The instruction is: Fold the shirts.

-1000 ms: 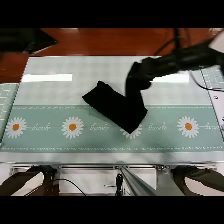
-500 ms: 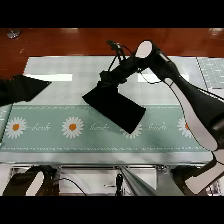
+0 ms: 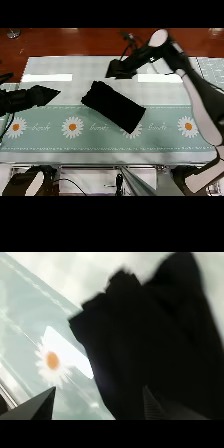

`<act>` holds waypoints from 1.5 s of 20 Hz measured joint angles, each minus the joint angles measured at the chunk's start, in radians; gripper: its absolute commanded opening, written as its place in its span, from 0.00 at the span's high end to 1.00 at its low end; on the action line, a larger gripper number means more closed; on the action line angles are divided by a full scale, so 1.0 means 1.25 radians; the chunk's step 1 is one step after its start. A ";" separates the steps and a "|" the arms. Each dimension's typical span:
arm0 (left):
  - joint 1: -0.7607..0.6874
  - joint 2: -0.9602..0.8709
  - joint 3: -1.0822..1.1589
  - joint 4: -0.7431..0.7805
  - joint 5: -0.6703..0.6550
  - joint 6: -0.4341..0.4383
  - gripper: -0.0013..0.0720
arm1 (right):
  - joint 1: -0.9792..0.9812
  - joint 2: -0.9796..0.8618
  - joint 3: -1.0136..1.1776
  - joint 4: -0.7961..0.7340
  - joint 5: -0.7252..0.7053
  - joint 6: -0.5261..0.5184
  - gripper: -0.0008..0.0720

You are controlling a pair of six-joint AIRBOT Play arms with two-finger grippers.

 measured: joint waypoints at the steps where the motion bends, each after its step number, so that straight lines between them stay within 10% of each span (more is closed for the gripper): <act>1: 0.000 -0.013 -0.004 0.002 0.004 0.003 0.95 | -0.030 0.043 -0.008 -0.046 0.040 0.000 0.14; 5: 0.000 -0.051 -0.024 0.007 0.014 0.015 0.95 | -0.118 0.299 -0.245 -0.273 0.040 0.048 0.14; 11: 0.000 -0.067 -0.099 0.009 0.022 0.030 0.95 | -0.159 0.678 -0.959 -0.208 -0.417 0.320 0.14; 22: 0.000 -0.070 -0.146 0.003 0.045 0.035 0.95 | -0.149 0.417 -1.035 0.199 -0.446 0.028 0.15; 24: 0.000 -0.070 -0.147 0.001 0.047 0.035 0.95 | -0.117 0.356 -0.987 0.211 -0.425 0.010 0.52; 25: 0.000 -0.070 -0.147 0.001 0.047 0.035 0.95 | -0.099 0.331 -0.964 0.205 -0.422 0.002 0.94; 30: 0.000 -0.070 -0.147 0.000 0.050 0.035 0.95 | -0.042 0.269 -0.777 0.208 -0.359 -0.073 0.94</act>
